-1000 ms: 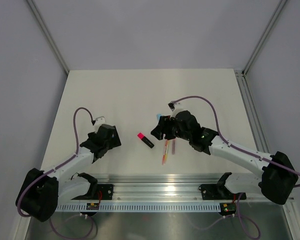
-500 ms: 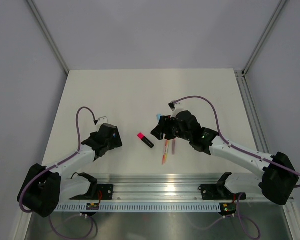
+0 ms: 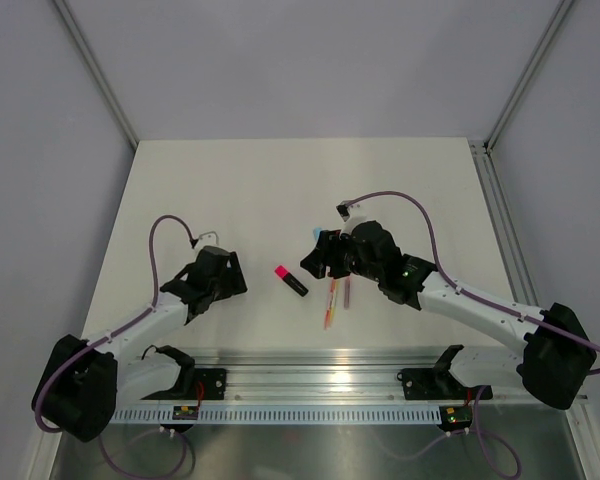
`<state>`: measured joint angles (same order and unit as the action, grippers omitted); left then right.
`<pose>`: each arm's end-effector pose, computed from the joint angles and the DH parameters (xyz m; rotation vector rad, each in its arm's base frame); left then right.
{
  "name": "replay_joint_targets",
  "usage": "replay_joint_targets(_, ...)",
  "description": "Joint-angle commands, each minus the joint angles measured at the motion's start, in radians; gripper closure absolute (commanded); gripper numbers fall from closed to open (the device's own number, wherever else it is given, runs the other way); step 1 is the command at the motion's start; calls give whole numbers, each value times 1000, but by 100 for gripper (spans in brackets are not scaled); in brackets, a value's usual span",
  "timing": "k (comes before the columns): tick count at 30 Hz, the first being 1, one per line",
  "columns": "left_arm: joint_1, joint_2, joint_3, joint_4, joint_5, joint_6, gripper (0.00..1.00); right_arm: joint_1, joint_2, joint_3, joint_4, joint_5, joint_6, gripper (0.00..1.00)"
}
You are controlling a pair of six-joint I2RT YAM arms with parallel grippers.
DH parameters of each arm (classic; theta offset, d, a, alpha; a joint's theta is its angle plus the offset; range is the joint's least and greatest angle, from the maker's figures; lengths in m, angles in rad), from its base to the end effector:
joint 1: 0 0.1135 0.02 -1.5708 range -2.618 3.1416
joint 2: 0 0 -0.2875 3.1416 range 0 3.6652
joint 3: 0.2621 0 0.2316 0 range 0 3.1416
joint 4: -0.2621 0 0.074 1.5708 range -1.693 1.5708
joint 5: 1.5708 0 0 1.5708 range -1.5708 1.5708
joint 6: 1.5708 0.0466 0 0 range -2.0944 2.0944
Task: Insert the pens into the pen caps
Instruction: Pick up the pen from the center of the board.
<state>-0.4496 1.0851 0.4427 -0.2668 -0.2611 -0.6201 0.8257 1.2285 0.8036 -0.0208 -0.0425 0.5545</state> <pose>0.1619 -0.0648 0.1879 -0.3175 2.4227 -0.1515 0.1754 0.1930 0.2948 -0.3176 2.1161 0.8939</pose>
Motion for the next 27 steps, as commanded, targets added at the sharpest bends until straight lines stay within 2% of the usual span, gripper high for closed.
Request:
replay_joint_targets(1,6,-54,2,35,-12,0,22,-8,8,3,48,7,-7,34)
replay_joint_targets(4,6,-70,4,5,-111,-18,13,-8,9,3,51,7,-7,34)
replay_joint_targets(8,6,-10,30,20,-115,-4,14,-8,6,-3,59,4,-2,34)
replay_joint_targets(14,6,84,60,50,-57,10,26,-8,2,-3,58,0,-2,34)
replay_joint_targets(18,6,93,59,55,-49,3,33,-8,-6,-6,56,1,-4,34)
replay_joint_targets(20,6,96,60,60,-47,6,41,-8,-6,-7,59,3,-2,34)
replay_joint_targets(24,6,104,62,66,-41,14,46,-8,5,-3,58,-3,-2,35)
replay_joint_targets(27,6,117,67,70,-38,19,53,-8,19,0,62,-8,-2,35)
